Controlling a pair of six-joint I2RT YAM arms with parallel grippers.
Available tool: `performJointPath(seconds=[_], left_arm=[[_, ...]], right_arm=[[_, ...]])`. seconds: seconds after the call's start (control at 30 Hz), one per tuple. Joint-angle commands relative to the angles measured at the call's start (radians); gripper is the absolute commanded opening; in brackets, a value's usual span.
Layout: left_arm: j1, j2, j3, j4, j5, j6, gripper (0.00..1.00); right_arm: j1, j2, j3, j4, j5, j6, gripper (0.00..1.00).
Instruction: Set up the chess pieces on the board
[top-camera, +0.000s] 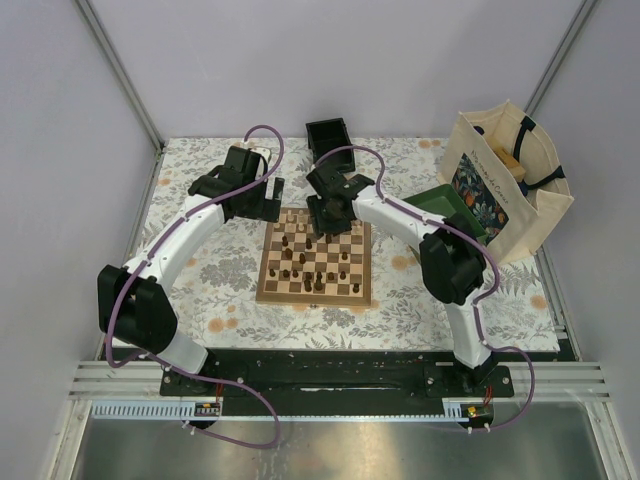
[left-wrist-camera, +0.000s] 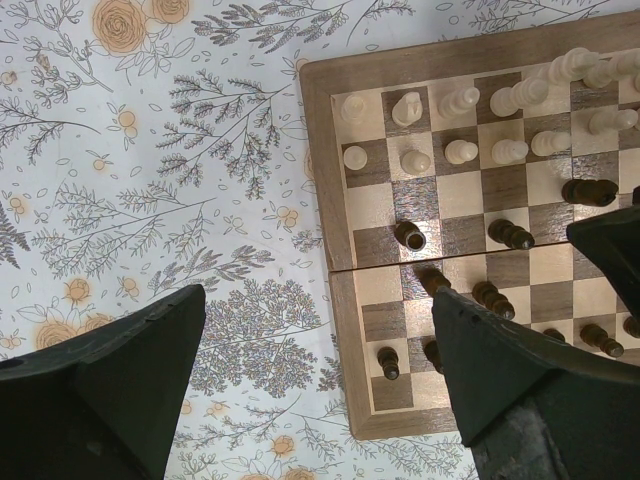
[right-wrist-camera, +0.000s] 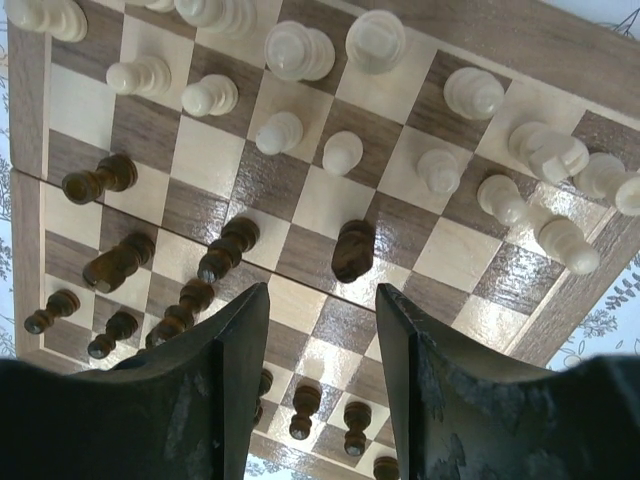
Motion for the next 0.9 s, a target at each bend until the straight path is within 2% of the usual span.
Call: performJointPath(seconds=[0.0,0.4,0.87], left_arm=[[0.001,-0.019,-0.001,0.013,-0.016,0.000,0.99],[0.003,-0.006,0.004,0.013,-0.015,0.002,0.99],[0.004,0.001,0.007,0.013,-0.007,0.002,0.99]], right_arm=[[-0.015,0.025,0.069,-0.001,0.030,-0.007,0.56],[-0.027,0.078,0.120,-0.019,0.029,-0.012,0.50],[-0.027,0.070,0.111,-0.028,0.029,-0.022,0.50]])
